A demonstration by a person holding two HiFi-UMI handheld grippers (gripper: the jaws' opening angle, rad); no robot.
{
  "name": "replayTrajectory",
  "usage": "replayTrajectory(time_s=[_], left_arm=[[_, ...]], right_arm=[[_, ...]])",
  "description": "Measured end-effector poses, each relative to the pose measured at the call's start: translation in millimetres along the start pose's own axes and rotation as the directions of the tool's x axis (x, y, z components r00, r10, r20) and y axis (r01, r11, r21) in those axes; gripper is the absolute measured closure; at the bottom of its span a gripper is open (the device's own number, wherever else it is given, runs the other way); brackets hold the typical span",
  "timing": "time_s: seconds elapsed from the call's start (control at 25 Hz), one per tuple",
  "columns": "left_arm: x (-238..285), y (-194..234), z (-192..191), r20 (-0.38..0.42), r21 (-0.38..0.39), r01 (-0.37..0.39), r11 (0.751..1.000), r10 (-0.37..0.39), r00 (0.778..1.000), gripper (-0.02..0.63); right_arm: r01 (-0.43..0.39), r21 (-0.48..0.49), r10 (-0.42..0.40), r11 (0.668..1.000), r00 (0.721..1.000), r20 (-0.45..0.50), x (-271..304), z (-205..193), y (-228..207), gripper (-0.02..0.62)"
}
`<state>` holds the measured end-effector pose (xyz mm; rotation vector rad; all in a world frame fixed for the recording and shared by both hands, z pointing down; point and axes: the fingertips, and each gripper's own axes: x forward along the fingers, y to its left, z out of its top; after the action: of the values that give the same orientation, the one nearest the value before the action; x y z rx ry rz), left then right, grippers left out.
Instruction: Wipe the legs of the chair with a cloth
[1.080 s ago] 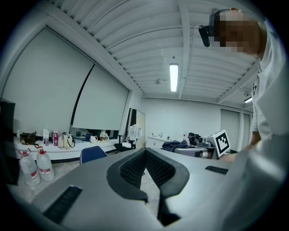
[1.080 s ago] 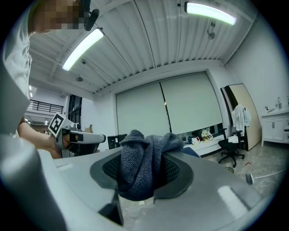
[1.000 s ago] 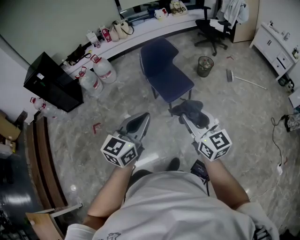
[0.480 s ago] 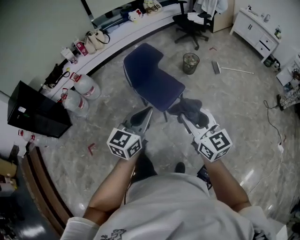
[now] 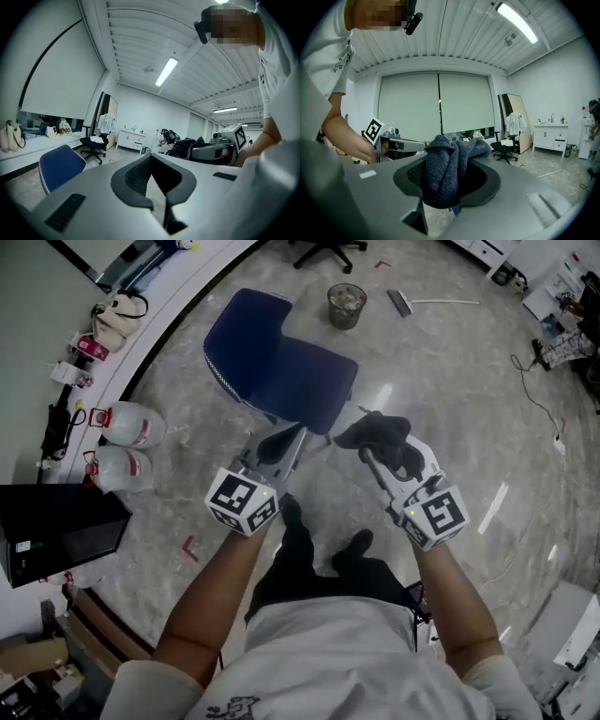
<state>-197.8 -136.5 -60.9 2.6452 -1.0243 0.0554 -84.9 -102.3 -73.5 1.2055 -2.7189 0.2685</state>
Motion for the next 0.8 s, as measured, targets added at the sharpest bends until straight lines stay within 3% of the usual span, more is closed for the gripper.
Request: replayTrajectory(time_s=[0.12,0.28,0.52,0.8], left_arm=[[26.1,25.2,-50.5,-0.02,-0.018,0.016,1.0,-0.016,1.0,0.601],[63.4,73.6,-147.5,-0.001,-0.035,-0.007,0.999,0.007,1.0,0.601],[120.6,137.2,-328.4,0.017,0.018,-0.002,1.0,0.002,1.0,0.601],[172.0,230.7,-480.9,0.012,0.083,0.06,0.995,-0.061,0.998,0.601]], right_arm=[[0.029,0.022,-0.028,0.999,0.999,-0.045,19.6,-57.3,-21.7,0.442],[0.036,0.011,-0.035,0.999,0.995,-0.088,59.0,-161.9,-49.5,0.442],[0.05,0.011,-0.049,0.999,0.996,-0.081,104.3,-369.1,-96.8,0.442],[0.052,0.004,-0.051,0.999,0.993,-0.108,177.0,-598.3,-125.2,0.442]])
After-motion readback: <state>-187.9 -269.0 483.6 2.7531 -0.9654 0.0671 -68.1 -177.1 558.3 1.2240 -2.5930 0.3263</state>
